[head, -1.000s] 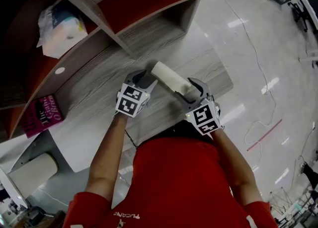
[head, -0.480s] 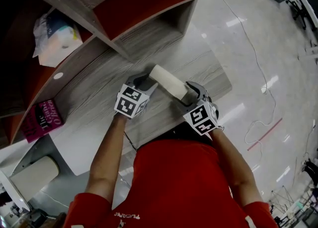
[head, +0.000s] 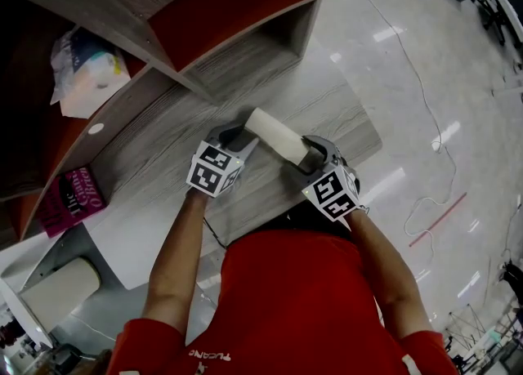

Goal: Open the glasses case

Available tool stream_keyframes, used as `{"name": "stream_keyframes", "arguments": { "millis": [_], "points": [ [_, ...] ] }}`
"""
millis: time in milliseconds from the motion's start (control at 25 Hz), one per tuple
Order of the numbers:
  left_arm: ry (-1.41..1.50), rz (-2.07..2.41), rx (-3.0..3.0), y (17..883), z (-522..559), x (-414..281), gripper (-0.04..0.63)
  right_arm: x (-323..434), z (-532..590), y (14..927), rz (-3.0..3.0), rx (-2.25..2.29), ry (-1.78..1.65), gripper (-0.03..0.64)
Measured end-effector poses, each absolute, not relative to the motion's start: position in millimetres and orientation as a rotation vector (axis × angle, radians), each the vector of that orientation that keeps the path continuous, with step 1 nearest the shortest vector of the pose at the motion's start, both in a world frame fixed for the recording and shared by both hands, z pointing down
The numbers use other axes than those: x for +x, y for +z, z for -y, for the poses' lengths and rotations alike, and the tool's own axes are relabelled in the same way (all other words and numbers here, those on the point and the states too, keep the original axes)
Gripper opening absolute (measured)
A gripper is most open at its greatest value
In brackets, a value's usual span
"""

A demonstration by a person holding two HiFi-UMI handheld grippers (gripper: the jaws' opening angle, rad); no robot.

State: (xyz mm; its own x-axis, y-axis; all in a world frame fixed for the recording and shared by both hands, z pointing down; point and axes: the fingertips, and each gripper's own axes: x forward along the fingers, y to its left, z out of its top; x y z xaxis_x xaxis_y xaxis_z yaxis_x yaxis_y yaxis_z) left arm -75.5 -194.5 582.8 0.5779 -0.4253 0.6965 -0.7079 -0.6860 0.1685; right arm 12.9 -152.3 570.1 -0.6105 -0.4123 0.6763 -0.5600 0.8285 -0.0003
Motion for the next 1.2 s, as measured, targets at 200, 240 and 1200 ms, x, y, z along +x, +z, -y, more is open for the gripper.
{"name": "stream_keyframes", "arguments": {
  "millis": [200,240,1200],
  "points": [
    [0.892,0.916,2.377,583.4,194.6,-75.1,0.16,14.7,156.8,565.4,2.379,0.726,0.426,0.284],
    [0.893,0.917,2.377,583.6,194.9,-75.1,0.16,15.3,157.6,564.7,2.386,0.727,0.446,0.284],
    [0.924,0.934,2.363,583.2,196.2,-73.6,0.16,64.7,203.6,529.9,2.459,1.003,0.561,0.04]
  ]
}}
